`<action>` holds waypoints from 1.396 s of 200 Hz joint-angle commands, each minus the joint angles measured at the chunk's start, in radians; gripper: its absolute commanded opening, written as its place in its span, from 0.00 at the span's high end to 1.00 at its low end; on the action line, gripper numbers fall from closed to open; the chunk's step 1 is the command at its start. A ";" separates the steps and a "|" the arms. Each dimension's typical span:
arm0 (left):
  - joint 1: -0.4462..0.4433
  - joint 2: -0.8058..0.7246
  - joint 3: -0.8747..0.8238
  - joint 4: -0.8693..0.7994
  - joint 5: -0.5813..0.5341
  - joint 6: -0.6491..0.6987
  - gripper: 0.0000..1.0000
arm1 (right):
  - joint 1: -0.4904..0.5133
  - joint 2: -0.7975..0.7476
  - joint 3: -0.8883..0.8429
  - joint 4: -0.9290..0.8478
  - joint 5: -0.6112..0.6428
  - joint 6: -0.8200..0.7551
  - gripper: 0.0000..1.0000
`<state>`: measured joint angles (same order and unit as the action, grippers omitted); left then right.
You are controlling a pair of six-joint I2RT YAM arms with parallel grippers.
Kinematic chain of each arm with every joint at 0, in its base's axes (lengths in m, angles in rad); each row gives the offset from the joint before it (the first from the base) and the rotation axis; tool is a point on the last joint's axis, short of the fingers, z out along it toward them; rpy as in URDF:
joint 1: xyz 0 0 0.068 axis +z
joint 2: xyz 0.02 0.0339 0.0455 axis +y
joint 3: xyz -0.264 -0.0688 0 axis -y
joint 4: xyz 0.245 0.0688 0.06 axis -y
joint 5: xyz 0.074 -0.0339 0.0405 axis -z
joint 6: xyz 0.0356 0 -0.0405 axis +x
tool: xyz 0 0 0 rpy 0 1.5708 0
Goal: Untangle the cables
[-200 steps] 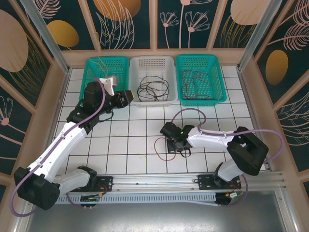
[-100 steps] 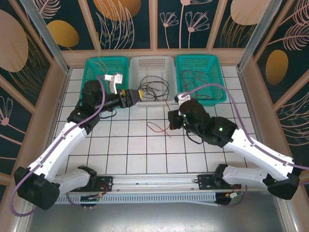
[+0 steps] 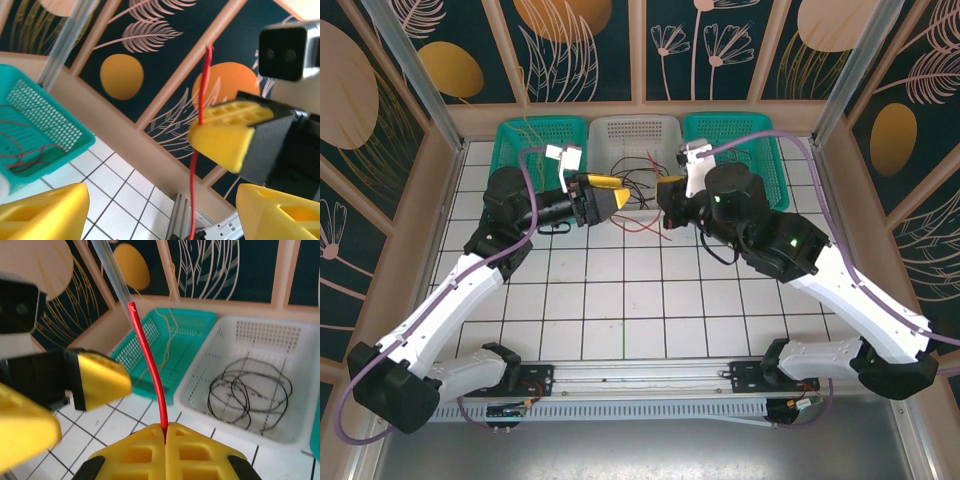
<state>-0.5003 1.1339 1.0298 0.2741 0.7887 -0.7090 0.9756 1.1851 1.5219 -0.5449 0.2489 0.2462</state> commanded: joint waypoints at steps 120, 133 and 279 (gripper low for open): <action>-0.215 0.165 0.102 0.046 0.004 0.092 0.34 | -0.207 -0.029 0.082 0.214 -0.163 0.072 1.00; -0.229 0.176 0.108 0.045 -0.002 0.092 0.41 | -0.217 -0.030 0.081 0.225 -0.186 0.083 1.00; -0.251 0.179 0.037 0.096 -0.023 0.055 0.52 | -0.346 -0.107 -0.014 0.354 -0.282 0.234 1.00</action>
<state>-0.7467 1.3334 1.0878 0.3153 0.7441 -0.6491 0.6464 1.1019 1.5223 -0.2531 -0.0280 0.4519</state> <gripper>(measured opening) 0.450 0.045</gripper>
